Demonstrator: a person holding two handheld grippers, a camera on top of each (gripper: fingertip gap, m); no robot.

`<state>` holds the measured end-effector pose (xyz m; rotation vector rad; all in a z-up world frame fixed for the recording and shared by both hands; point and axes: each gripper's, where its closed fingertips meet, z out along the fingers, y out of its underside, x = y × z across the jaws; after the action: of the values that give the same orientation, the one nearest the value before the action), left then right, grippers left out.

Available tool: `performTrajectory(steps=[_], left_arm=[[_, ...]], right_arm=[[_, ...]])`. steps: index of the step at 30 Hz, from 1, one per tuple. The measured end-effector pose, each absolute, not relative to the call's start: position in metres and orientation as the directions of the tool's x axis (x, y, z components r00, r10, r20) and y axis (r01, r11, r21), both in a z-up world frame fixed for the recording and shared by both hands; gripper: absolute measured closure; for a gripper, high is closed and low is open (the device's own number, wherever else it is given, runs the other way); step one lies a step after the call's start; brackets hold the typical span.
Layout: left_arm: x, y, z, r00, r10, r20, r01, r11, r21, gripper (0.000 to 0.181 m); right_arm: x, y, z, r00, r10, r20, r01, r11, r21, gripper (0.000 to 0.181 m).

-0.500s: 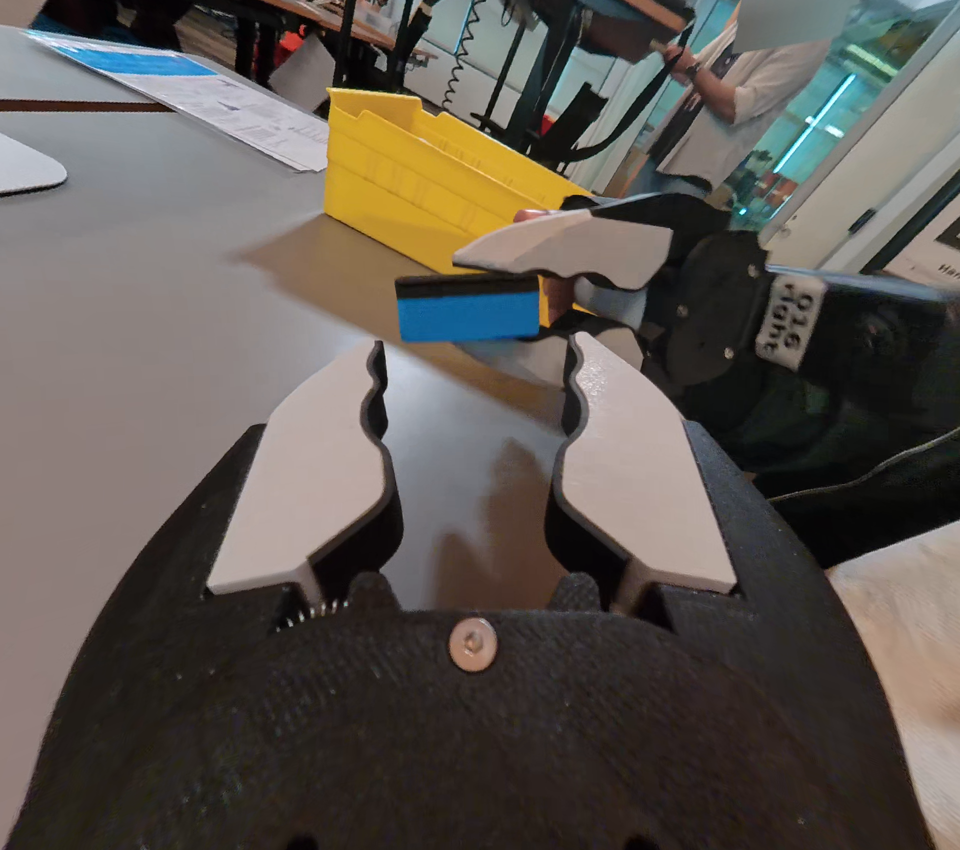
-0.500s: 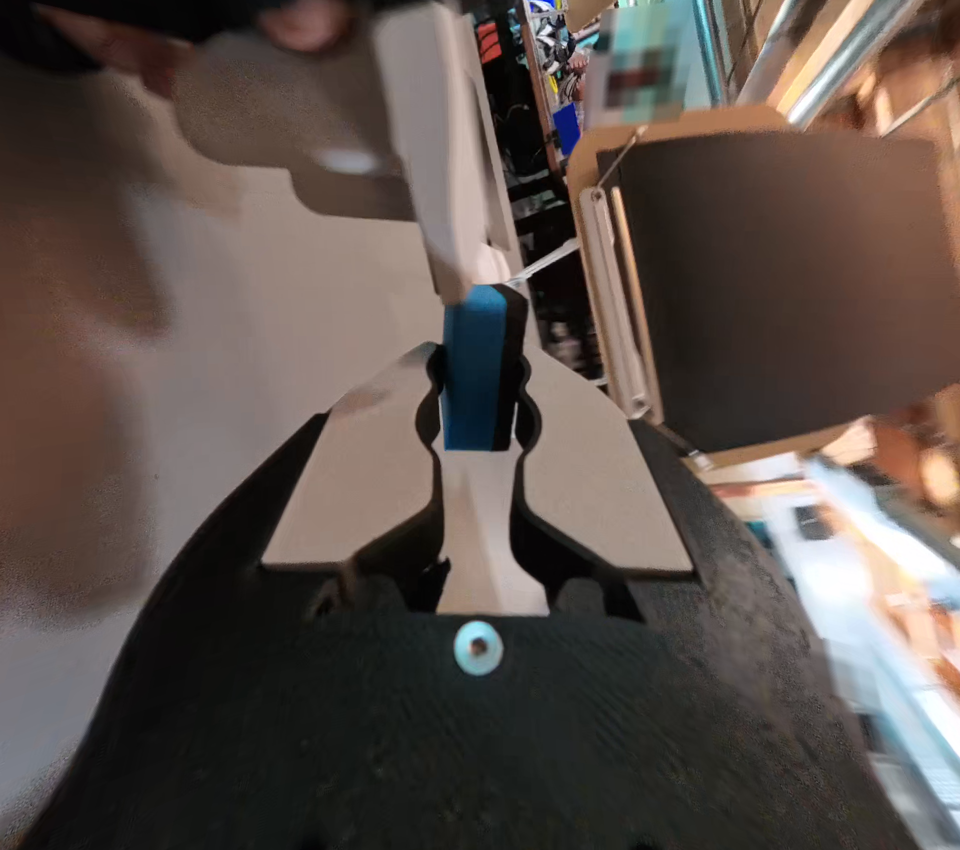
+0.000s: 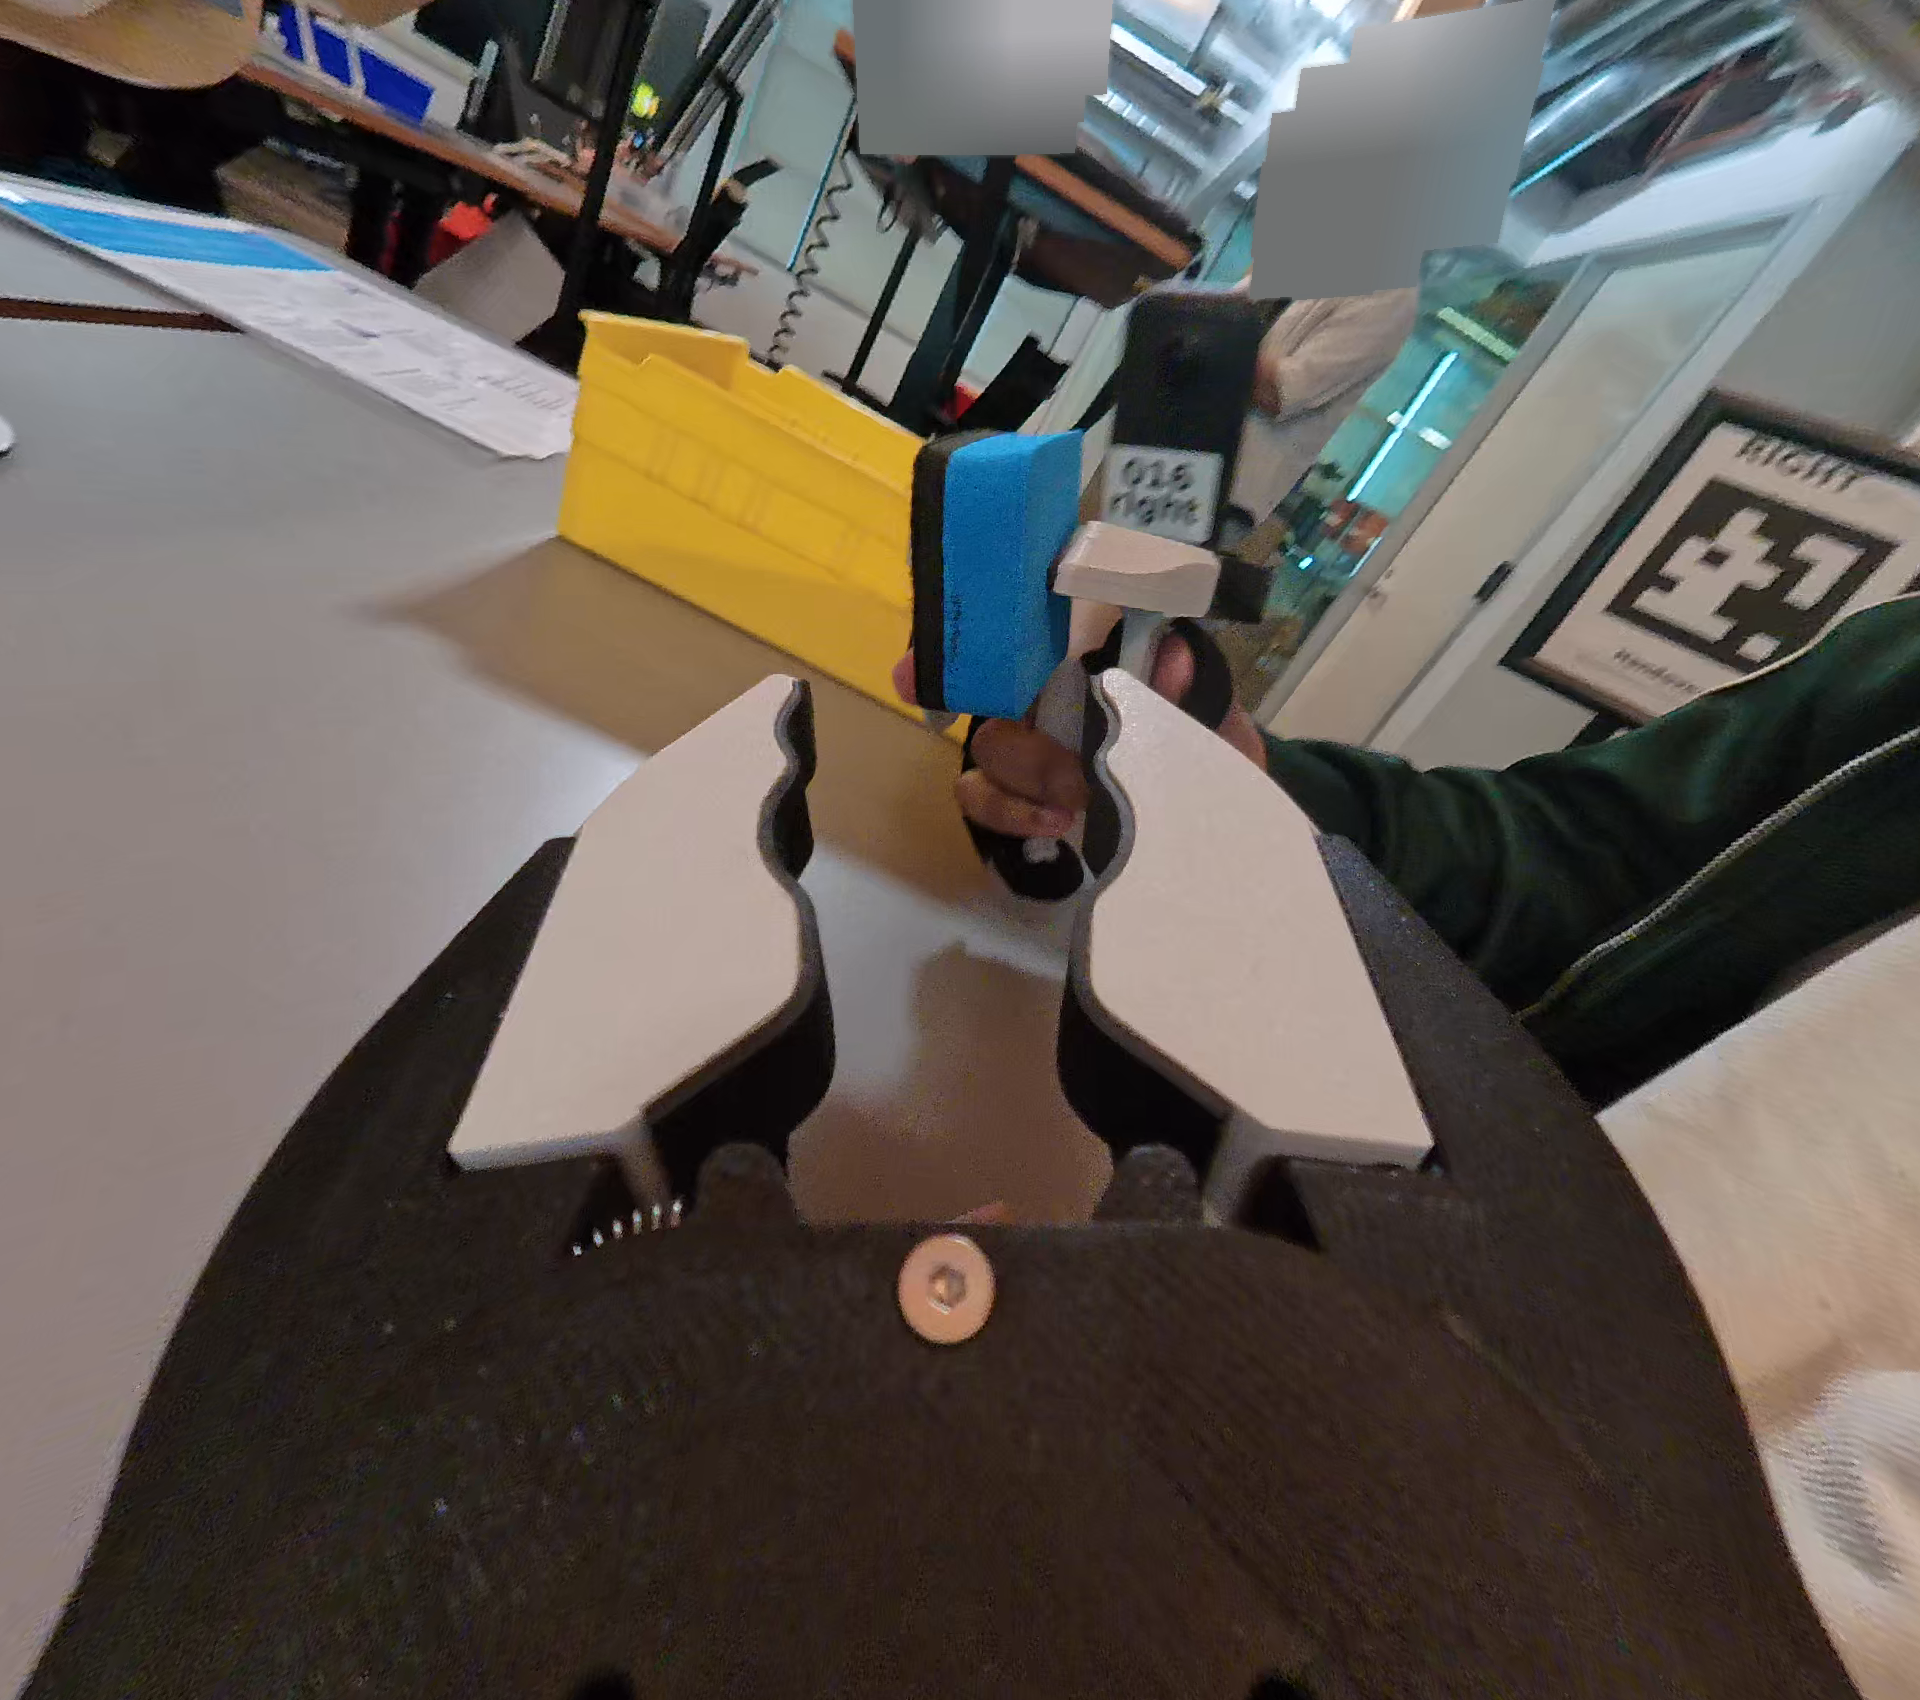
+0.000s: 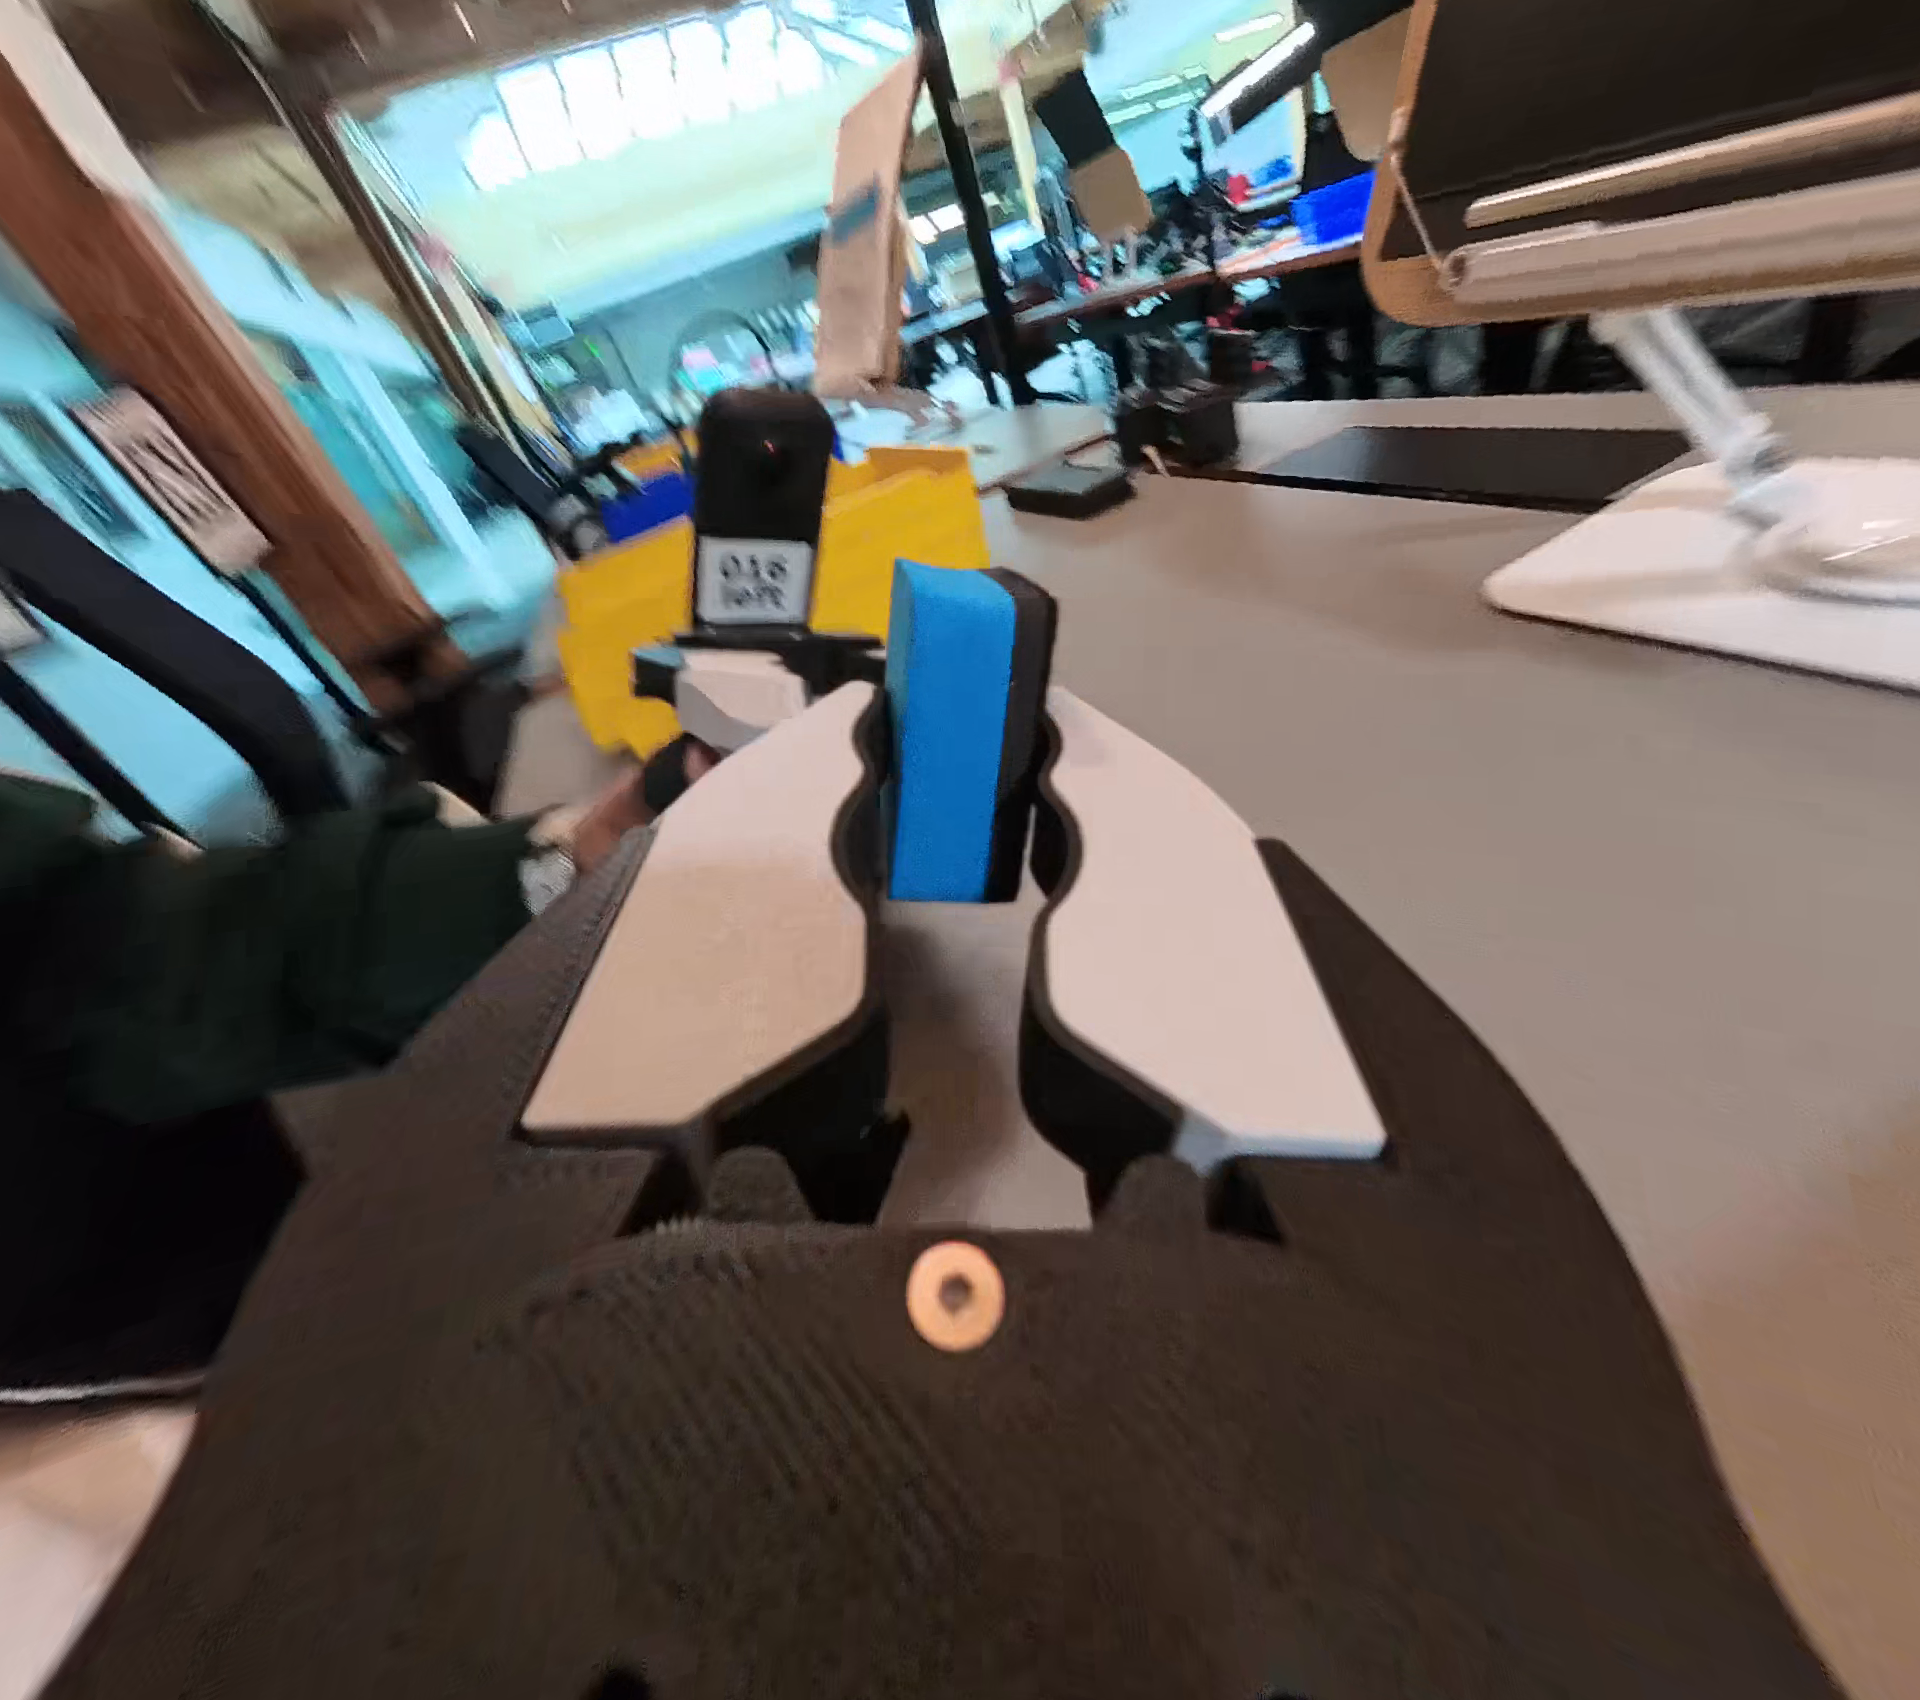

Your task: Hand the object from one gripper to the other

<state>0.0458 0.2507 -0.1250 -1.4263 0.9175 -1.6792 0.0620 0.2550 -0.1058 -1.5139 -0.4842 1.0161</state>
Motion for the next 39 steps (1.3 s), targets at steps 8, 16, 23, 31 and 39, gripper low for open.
performTrajectory(steps=[8, 16, 23, 31, 39], left_arm=[[0.038, 0.250, -0.107, -0.170, -0.865, 0.471, 0.172, -0.497, -0.851, 0.137], [0.040, 0.250, -0.112, -0.177, -0.829, 0.531, 0.150, -0.556, -0.818, 0.151], [0.040, 0.245, -0.112, -0.199, -0.817, 0.541, 0.108, -0.567, -0.816, 0.158], [0.037, 0.251, -0.118, -0.177, -0.795, 0.580, 0.070, -0.598, -0.799, 0.158], [0.038, 0.245, -0.132, -0.266, -0.571, 0.776, -0.088, -0.788, -0.610, 0.157]], right_arm=[[0.053, 0.250, -0.108, 0.347, 0.770, -0.536, -0.377, -0.409, -0.831, 0.157], [0.032, 0.244, -0.121, 0.371, 0.796, -0.479, -0.281, -0.395, -0.875, 0.157], [0.031, 0.246, -0.125, 0.385, 0.790, -0.476, -0.279, -0.392, -0.877, 0.136], [0.047, 0.260, -0.124, 0.637, 0.771, -0.022, -0.018, -0.014, -1.000, 0.057], [0.027, 0.232, -0.134, 0.474, 0.765, 0.437, 0.325, 0.309, -0.894, 0.093]])
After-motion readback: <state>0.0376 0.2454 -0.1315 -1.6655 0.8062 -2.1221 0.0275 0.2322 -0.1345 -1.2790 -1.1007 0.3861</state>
